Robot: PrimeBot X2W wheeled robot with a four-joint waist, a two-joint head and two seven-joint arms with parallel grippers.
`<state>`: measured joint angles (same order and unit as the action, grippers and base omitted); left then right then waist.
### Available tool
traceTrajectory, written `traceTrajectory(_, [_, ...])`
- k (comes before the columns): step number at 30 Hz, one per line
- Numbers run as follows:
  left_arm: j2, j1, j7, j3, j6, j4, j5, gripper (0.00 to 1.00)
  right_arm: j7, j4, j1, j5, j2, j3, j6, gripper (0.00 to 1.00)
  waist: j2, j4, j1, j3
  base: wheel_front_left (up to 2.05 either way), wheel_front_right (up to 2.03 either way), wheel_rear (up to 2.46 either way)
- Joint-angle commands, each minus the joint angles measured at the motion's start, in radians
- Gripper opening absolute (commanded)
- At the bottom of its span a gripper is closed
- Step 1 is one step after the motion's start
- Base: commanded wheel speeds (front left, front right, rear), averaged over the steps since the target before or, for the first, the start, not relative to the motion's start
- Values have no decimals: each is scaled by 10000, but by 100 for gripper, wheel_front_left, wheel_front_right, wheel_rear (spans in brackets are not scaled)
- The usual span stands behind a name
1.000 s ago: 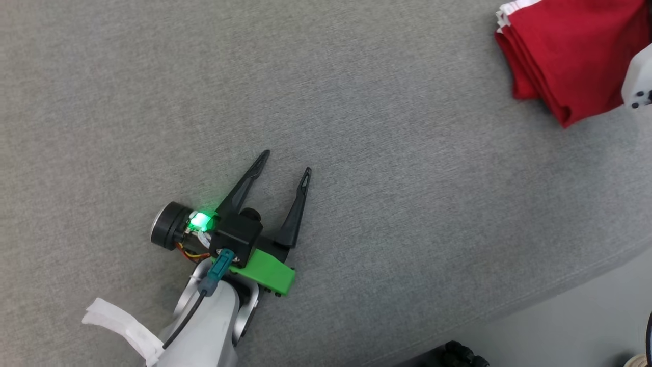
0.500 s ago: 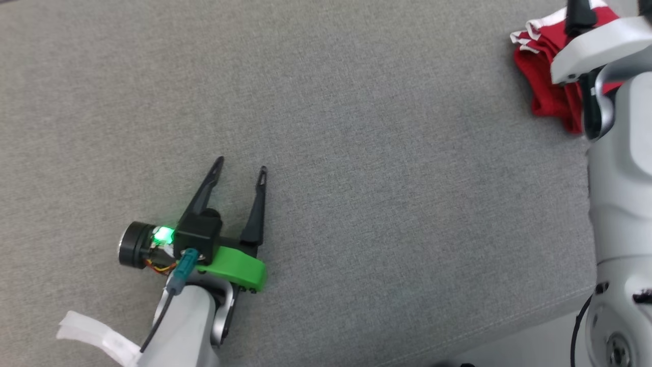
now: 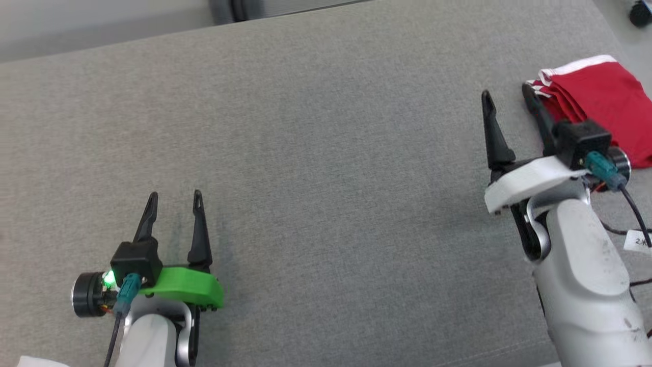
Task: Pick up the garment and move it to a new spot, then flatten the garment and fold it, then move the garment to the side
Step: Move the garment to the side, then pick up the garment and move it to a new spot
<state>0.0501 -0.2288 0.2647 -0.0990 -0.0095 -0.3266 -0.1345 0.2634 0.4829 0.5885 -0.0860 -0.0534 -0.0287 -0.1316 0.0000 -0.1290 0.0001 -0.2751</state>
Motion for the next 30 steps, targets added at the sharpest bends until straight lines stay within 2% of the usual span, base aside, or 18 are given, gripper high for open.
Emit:
traceTrajectory(1, [17, 240, -9, 104, 10, -4, -175, 100, 13, 47, -372, -109, -41, -53, 17, 100, 0, 505, -1, 525, 0, 0, 0])
traceTrajectory(18, [16, 1746, -10, 487, 44, 4, -589, 100, 14, 281, -2730, -920, 4, 176, 18, 100, 0, 1235, -1, 1742, 0, 0, 0])
traceTrajectory(30, [19, 2468, -10, 482, 110, 243, -267, 100, 14, 324, -3573, -1197, 4, 445, 18, 100, 0, 1400, -1, 2337, 0, 0, 0])
